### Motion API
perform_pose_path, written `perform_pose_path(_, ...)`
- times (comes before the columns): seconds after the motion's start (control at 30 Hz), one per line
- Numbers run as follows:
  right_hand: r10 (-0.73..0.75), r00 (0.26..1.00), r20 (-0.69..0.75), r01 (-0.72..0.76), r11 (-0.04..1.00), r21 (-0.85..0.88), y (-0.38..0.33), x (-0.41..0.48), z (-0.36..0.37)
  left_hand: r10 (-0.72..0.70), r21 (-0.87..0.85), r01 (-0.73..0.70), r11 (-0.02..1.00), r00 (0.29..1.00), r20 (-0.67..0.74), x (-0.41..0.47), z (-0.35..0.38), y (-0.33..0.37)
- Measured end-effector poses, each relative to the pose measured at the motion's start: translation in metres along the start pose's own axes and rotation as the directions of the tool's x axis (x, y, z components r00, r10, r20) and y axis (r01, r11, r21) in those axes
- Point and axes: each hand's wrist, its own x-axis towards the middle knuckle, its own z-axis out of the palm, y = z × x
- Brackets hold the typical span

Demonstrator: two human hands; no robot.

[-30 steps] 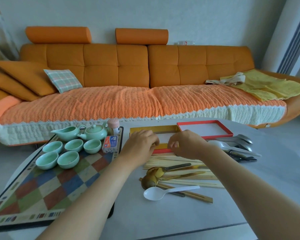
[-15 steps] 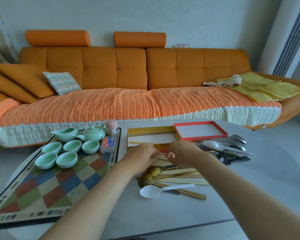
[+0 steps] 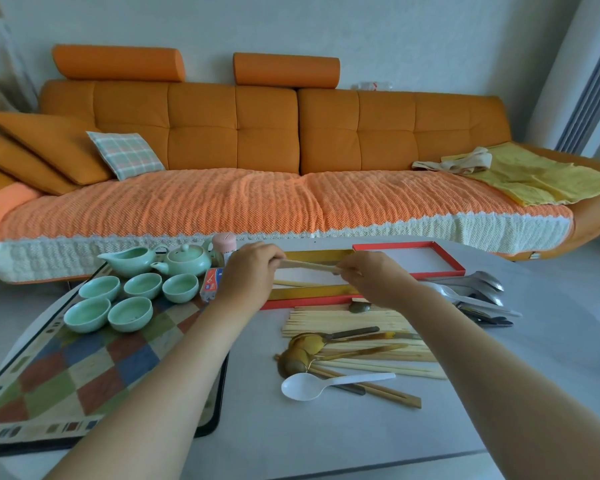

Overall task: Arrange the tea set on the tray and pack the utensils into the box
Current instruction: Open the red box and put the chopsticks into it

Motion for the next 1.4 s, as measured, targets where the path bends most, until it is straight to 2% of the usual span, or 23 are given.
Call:
perform_pose_path(0.13, -0.005, 0.991, -0.135, 0.006, 1.000, 0.003, 0.003, 0.025, 0.015, 0.007, 0.130, 0.001, 0.992, 0.998, -0.061, 0.003, 0.006, -0.008)
perform_pose_path(0.2, 0.016, 0.990, -0.137, -0.021, 0.999, -0.036, 0.005, 0.036, 0.022, 0.036, 0.185, -0.029, 0.982, 0.999, -0.035, 0.003, 0.011, -0.009)
perform_pose_path(0.3, 0.045, 0.995, -0.087, -0.051, 0.996, -0.077, 0.004, 0.047, 0.030, 0.049, 0.164, -0.076, 0.983, 0.985, 0.165, 0.004, 0.016, -0.008)
perform_pose_path(0.4, 0.094, 0.995, -0.033, -0.099, 0.972, -0.211, -0.002, 0.056, 0.035, -0.002, 0.225, -0.107, 0.968, 0.899, 0.439, 0.003, 0.021, -0.008)
perform_pose_path(0.5, 0.155, 0.988, 0.027, -0.142, 0.955, -0.260, -0.005, 0.061, 0.038, -0.062, 0.278, -0.118, 0.953, 0.824, 0.564, 0.000, 0.023, -0.010)
perform_pose_path(0.6, 0.178, 0.983, 0.037, -0.165, 0.959, -0.231, -0.005, 0.062, 0.038, -0.065, 0.352, -0.172, 0.920, 0.818, 0.571, 0.003, 0.022, -0.011)
perform_pose_path(0.7, 0.111, 0.993, 0.029, -0.108, 0.991, -0.082, -0.010, 0.057, 0.036, -0.100, 0.396, -0.189, 0.899, 0.792, 0.603, 0.006, 0.023, -0.010)
perform_pose_path(0.77, 0.067, 0.992, 0.103, -0.067, 0.998, -0.011, -0.014, 0.050, 0.036, -0.092, 0.378, -0.181, 0.908, 0.793, 0.602, 0.006, 0.024, -0.009)
perform_pose_path(0.87, 0.064, 0.984, 0.166, -0.060, 0.998, -0.034, -0.015, 0.041, 0.038, -0.035, 0.339, -0.195, 0.920, 0.822, 0.568, 0.004, 0.025, -0.008)
perform_pose_path(1.0, 0.074, 0.986, 0.149, -0.069, 0.997, -0.039, -0.013, 0.031, 0.035, -0.011, 0.329, -0.196, 0.924, 0.844, 0.536, 0.001, 0.023, -0.003)
perform_pose_path(1.07, 0.067, 0.985, 0.157, -0.074, 0.997, 0.035, -0.013, 0.025, 0.031, -0.008, 0.315, -0.183, 0.931, 0.855, 0.519, 0.000, 0.020, -0.002)
perform_pose_path(1.17, -0.006, 0.998, 0.055, 0.003, 0.999, 0.050, -0.011, 0.019, 0.023, 0.020, 0.271, -0.178, 0.946, 0.868, 0.497, -0.003, 0.018, -0.001)
perform_pose_path(1.23, -0.076, 0.997, -0.032, 0.078, 0.996, 0.039, -0.010, 0.014, 0.015, 0.045, 0.237, -0.165, 0.957, 0.896, 0.441, -0.005, 0.016, 0.003)
perform_pose_path(1.3, -0.093, 0.994, -0.052, 0.097, 0.994, 0.059, -0.011, 0.007, 0.009, 0.109, 0.220, -0.191, 0.957, 0.935, 0.338, -0.007, 0.014, 0.010)
perform_pose_path(1.4, -0.070, 0.994, 0.081, 0.067, 0.997, 0.037, -0.014, -0.006, 0.004, 0.153, 0.208, -0.214, 0.954, 0.949, 0.276, -0.009, 0.007, 0.024)
